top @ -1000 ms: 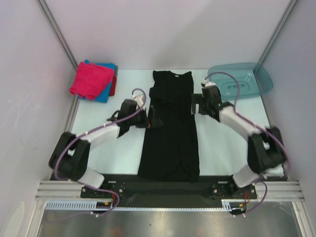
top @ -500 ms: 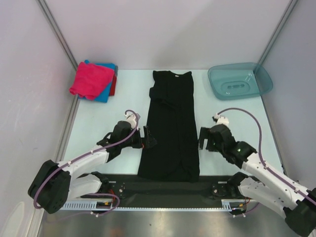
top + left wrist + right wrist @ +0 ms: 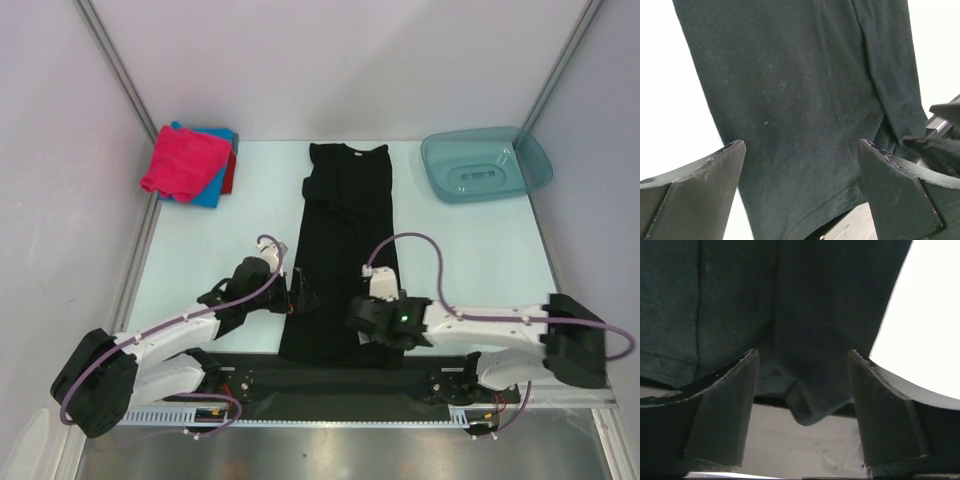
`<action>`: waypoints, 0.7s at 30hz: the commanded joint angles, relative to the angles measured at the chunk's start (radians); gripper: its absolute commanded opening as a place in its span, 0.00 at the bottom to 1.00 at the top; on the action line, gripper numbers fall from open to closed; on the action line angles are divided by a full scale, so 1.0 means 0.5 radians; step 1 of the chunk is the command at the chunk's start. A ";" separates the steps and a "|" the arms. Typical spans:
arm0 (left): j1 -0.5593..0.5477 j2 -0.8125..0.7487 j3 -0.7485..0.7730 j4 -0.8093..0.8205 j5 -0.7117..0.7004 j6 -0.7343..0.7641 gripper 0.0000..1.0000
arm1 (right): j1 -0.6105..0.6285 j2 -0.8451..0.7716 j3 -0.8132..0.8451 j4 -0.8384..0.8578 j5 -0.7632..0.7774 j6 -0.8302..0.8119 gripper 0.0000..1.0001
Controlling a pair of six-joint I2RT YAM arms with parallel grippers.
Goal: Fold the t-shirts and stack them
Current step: Fold the tshirt
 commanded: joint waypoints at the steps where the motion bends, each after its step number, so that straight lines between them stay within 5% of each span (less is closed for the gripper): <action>1: -0.025 -0.051 -0.022 0.000 -0.062 -0.020 1.00 | 0.126 0.242 0.240 -0.145 0.305 0.229 0.74; 11: -0.022 0.032 0.006 0.009 -0.056 0.001 1.00 | 0.316 0.700 0.462 -0.623 0.579 0.552 0.66; 21: -0.022 -0.112 -0.013 -0.061 -0.191 -0.023 1.00 | 0.359 0.826 0.435 -0.596 0.542 0.662 0.57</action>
